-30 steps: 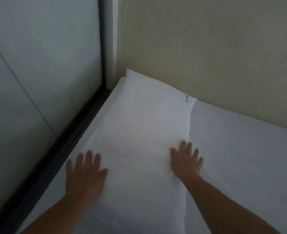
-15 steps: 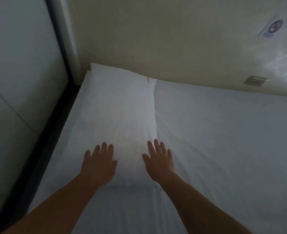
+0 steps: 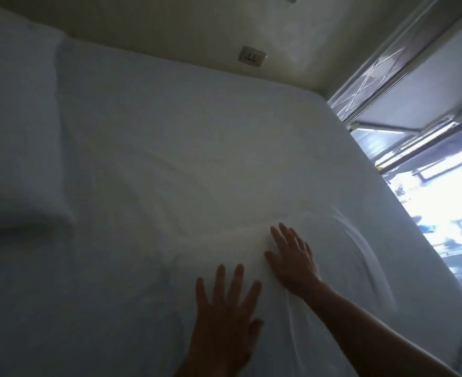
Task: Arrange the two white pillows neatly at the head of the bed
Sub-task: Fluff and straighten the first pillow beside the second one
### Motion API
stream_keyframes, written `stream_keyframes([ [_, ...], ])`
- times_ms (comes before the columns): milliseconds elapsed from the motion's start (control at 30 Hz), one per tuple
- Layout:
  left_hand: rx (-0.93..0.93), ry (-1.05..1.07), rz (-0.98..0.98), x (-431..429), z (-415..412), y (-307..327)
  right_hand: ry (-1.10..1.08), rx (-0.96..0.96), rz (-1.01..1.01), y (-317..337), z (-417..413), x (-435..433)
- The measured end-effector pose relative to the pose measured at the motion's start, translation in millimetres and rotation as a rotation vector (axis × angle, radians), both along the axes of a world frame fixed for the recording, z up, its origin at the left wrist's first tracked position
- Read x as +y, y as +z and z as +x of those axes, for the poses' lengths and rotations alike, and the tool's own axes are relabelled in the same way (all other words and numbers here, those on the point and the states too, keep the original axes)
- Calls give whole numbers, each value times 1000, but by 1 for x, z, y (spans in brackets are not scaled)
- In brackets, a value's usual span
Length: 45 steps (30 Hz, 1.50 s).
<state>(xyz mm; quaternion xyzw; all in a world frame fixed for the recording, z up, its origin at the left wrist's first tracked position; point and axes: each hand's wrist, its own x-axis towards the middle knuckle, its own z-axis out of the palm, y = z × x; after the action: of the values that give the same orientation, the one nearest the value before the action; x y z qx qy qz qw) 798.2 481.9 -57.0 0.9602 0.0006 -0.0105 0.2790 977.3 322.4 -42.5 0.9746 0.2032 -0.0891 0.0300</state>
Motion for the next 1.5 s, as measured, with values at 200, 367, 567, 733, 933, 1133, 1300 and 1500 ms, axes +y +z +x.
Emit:
stream_keyframes([
  [200,209,29,9,-96,38,-36,236,4,-76,-66,22,-88],
  [367,173,7,140,-110,68,-62,207,-52,108,-126,20,-105],
  [567,-3,242,200,-119,91,-84,282,-120,118,-140,33,-92],
  [733,-16,445,525,-141,95,-102,353,-332,247,-149,49,-85],
  [933,-124,471,427,-133,87,-83,354,-306,219,-123,54,-64],
  [1133,-106,385,403,-114,56,-47,356,-212,377,-69,48,-40],
  [1300,-161,428,385,-84,23,-1,500,-254,609,-15,33,0],
  [1500,-264,620,635,-20,-55,69,769,-337,926,56,-34,89],
])
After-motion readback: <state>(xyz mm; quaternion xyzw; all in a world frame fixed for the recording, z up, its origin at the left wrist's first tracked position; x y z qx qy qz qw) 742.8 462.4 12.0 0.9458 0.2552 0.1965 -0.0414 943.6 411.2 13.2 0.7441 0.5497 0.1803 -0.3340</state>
